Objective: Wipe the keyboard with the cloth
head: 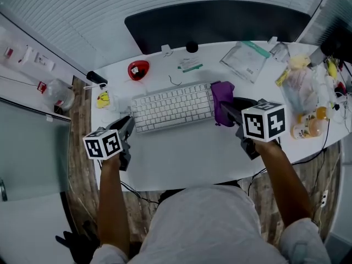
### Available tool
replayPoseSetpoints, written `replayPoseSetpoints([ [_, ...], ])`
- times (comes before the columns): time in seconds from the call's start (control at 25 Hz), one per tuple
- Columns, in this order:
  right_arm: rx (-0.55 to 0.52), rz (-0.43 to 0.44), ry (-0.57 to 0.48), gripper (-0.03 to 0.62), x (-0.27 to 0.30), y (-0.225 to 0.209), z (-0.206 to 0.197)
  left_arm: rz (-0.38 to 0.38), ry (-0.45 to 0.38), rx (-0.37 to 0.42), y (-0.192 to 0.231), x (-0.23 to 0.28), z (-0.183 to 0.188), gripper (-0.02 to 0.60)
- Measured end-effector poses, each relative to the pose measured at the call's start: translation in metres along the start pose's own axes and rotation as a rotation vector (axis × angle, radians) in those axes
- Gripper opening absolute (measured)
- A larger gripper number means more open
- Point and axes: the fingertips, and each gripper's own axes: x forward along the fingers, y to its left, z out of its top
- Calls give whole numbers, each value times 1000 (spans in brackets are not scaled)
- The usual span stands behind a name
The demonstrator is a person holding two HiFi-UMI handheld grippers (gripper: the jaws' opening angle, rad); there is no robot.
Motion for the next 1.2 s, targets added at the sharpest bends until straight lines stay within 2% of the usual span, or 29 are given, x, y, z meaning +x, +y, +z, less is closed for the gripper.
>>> replayPoseSetpoints([
  [0.32, 19, 244, -266, 86, -12, 72, 49, -194, -330, 183, -93, -42, 65, 72],
  [0.48, -20, 337, -375, 86, -24, 103, 66, -255, -443, 235, -136, -60, 87, 72],
  [0.64, -72, 387, -461, 86, -36, 125, 76, -296, -547, 264, -167, -75, 102, 64],
  [0.88, -134, 450, -566, 85, -52, 150, 85, -308, -664, 312, -192, -91, 119, 45],
  [1.2, -196, 469, -620, 84, -63, 161, 88, -305, -731, 355, -206, -100, 127, 22],
])
